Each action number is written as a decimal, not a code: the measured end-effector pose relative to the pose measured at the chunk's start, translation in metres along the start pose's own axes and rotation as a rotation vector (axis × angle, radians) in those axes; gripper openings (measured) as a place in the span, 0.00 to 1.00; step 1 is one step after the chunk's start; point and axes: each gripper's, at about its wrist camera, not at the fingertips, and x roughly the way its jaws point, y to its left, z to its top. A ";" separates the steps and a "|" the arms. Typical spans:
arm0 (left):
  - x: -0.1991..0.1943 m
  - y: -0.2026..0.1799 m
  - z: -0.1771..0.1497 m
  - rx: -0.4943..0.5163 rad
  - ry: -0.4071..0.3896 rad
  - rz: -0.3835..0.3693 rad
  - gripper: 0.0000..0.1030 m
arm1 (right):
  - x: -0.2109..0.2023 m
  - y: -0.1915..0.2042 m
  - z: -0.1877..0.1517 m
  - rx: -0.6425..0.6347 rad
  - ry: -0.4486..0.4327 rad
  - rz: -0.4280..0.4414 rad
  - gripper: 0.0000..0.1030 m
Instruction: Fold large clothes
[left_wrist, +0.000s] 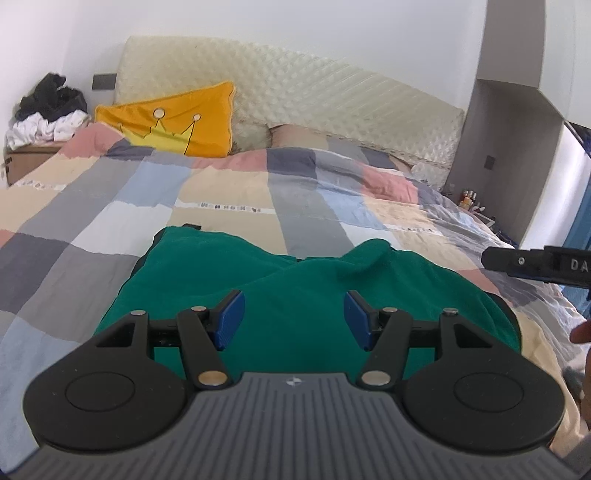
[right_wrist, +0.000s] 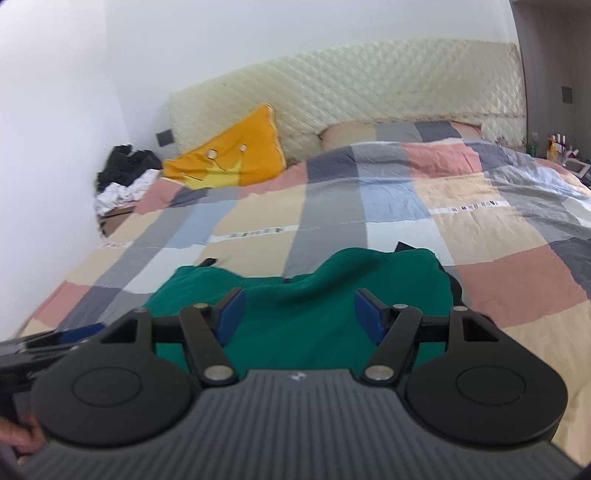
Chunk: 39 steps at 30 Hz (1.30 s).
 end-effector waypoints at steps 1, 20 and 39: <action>-0.006 -0.003 -0.002 0.004 -0.005 -0.002 0.63 | -0.007 0.002 -0.005 0.000 -0.009 0.006 0.66; -0.074 -0.068 -0.063 0.043 0.021 -0.019 0.63 | -0.080 -0.013 -0.066 0.079 -0.079 0.028 0.66; -0.021 -0.036 -0.060 -0.092 0.139 0.057 0.65 | -0.036 -0.048 -0.083 0.327 0.071 0.004 0.66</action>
